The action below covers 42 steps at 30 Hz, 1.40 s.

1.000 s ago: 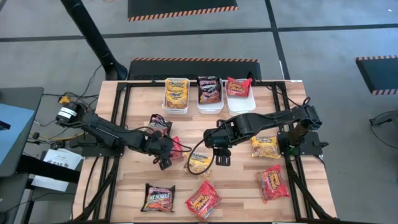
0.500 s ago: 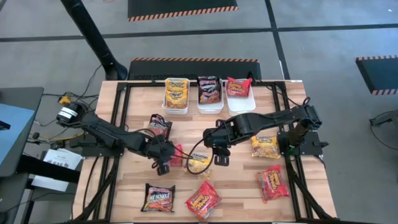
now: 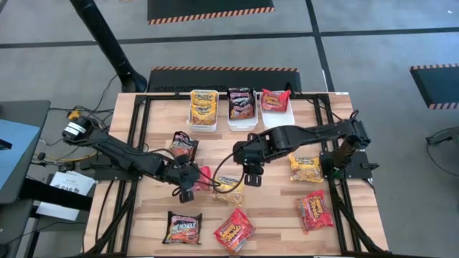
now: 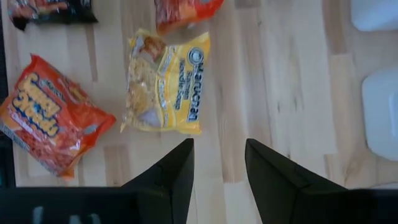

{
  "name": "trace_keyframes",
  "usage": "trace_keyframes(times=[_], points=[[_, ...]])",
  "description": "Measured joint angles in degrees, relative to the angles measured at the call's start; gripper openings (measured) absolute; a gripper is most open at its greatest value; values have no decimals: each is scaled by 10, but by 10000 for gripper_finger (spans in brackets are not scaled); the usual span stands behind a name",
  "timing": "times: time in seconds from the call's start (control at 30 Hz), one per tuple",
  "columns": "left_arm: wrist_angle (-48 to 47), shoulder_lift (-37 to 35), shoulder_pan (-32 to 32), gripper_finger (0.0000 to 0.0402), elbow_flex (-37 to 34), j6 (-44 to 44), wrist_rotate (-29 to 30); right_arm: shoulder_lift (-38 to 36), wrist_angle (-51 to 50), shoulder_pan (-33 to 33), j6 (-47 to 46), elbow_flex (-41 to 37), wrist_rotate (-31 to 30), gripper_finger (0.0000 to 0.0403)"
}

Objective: Sort Maruchan noodles
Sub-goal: Put the orange noodle pack into the right white bin

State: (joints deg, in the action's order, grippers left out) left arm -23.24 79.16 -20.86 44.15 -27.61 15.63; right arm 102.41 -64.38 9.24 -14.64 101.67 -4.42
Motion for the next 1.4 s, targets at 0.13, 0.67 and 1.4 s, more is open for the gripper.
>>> trace_keyframes(times=[0.13, 0.67, 1.4], points=[[9, 0, 0, 0, 1, 17, 13, 0, 1, -10, 11, 14, 4, 168], [-15, -4, 13, 0, 78, 124, 77, 0, 8, -58, 105, 30, 75, 169], [-106, -9, 35, 0, 154, 201, 150, 0, 49, -97, 132, 30, 105, 169]])
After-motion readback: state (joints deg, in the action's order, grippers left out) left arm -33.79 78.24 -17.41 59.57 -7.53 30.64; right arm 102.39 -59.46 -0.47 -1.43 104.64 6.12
